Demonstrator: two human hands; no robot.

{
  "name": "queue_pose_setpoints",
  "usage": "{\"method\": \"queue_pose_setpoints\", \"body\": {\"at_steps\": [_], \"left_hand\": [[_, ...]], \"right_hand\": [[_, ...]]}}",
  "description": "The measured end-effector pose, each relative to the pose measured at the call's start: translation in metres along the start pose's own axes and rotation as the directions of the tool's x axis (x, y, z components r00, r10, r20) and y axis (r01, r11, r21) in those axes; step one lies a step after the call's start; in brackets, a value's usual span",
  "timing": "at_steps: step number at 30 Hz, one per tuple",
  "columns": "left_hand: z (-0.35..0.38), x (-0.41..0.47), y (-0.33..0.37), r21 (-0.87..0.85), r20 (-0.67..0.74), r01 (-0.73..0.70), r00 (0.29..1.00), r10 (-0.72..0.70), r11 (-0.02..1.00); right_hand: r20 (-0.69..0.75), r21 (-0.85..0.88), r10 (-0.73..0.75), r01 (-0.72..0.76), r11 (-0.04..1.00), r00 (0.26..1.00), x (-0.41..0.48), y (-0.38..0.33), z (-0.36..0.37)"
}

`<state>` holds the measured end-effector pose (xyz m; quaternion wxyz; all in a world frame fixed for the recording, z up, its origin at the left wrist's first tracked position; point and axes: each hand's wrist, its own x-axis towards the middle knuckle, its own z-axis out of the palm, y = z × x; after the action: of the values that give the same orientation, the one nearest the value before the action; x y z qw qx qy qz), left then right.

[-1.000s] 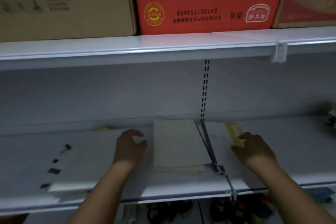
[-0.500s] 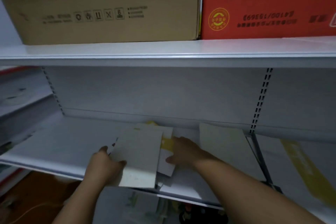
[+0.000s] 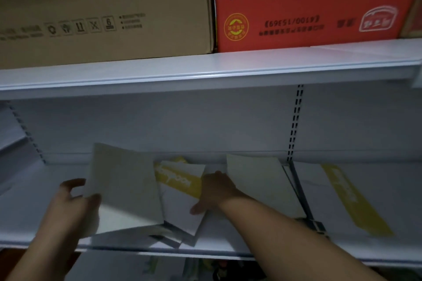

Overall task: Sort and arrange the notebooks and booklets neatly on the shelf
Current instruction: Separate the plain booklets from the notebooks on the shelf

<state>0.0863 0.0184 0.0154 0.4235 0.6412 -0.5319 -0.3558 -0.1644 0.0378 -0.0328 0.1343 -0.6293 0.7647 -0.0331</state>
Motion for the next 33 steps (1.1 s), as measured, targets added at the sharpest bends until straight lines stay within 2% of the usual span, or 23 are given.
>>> {"method": "queue_pose_setpoints", "body": {"at_steps": [3, 6, 8, 10, 12, 14, 15, 17, 20, 21, 23, 25, 26, 28, 30, 32, 33], "left_hand": [[0.008, -0.001, 0.006, -0.182, 0.020, 0.037, 0.999, -0.034, 0.983], [0.022, -0.002, 0.012, -0.325, 0.037, 0.054, 0.998, -0.045, 0.944], [0.041, -0.008, 0.020, -0.379, 0.051, 0.037, 0.998, -0.019, 0.925], [0.072, -0.019, 0.028, -0.413, 0.111, 0.028, 0.994, 0.020, 0.910], [0.113, -0.030, 0.033, -0.375, 0.198, 0.040, 0.980, 0.037, 0.926], [0.152, -0.041, 0.036, -0.303, 0.273, 0.060, 0.962, 0.026, 0.951], [0.171, -0.049, 0.037, -0.294, 0.328, 0.060, 0.944, 0.041, 0.954], [0.207, -0.066, 0.036, -0.234, 0.408, 0.030, 0.910, 0.070, 0.972], [0.242, -0.079, 0.027, -0.094, 0.437, -0.029, 0.897, 0.067, 0.995], [0.245, -0.080, 0.027, -0.058, 0.432, -0.075, 0.897, 0.093, 0.996], [0.240, -0.076, 0.029, -0.025, 0.402, -0.172, 0.900, 0.167, 0.985], [0.219, -0.060, 0.029, 0.034, 0.344, -0.301, 0.899, 0.272, 0.953], [0.204, -0.048, 0.026, 0.114, 0.332, -0.361, 0.892, 0.307, 0.925], [0.174, -0.018, 0.010, 0.359, 0.322, -0.393, 0.904, 0.282, 0.847], [0.139, 0.010, -0.012, 0.632, 0.253, -0.271, 0.958, 0.137, 0.726], [0.110, 0.024, -0.029, 0.739, 0.218, -0.189, 0.975, 0.036, 0.647], [0.098, 0.024, -0.034, 0.751, 0.224, -0.195, 0.974, 0.034, 0.631]], "right_hand": [[-0.085, 0.098, 0.073, -0.064, 0.993, 0.994, -0.004, 0.003, -0.003], [-0.154, 0.404, 0.094, -0.024, 0.914, 0.984, -0.014, 0.015, -0.018], [-0.211, 0.629, 0.166, 0.004, 0.777, 0.963, -0.026, 0.045, -0.028], [-0.225, 0.821, 0.357, -0.021, 0.570, 0.906, -0.045, 0.088, -0.033], [-0.173, 0.918, 0.535, -0.061, 0.392, 0.827, -0.073, 0.139, -0.031], [-0.139, 0.948, 0.652, -0.089, 0.304, 0.746, -0.100, 0.179, -0.023], [-0.165, 0.934, 0.703, -0.119, 0.336, 0.691, -0.113, 0.198, -0.017], [-0.246, 0.835, 0.744, -0.255, 0.488, 0.621, -0.141, 0.225, -0.004], [-0.263, 0.625, 0.752, -0.487, 0.610, 0.604, -0.168, 0.238, 0.012], [-0.319, 0.543, 0.740, -0.526, 0.655, 0.592, -0.172, 0.239, 0.016], [-0.424, 0.399, 0.672, -0.541, 0.740, 0.607, -0.170, 0.241, 0.017], [-0.456, 0.438, 0.674, -0.513, 0.739, 0.581, -0.161, 0.230, 0.002], [-0.415, 0.492, 0.693, -0.496, 0.716, 0.589, -0.154, 0.217, -0.007], [-0.390, 0.560, 0.626, -0.365, 0.743, 0.675, -0.131, 0.190, -0.015], [-0.422, 0.560, 0.472, -0.187, 0.807, 0.774, -0.105, 0.152, -0.019], [-0.417, 0.507, 0.277, -0.031, 0.861, 0.866, -0.084, 0.105, -0.019], [-0.391, 0.491, 0.194, 0.026, 0.871, 0.900, -0.073, 0.083, -0.015]]}}
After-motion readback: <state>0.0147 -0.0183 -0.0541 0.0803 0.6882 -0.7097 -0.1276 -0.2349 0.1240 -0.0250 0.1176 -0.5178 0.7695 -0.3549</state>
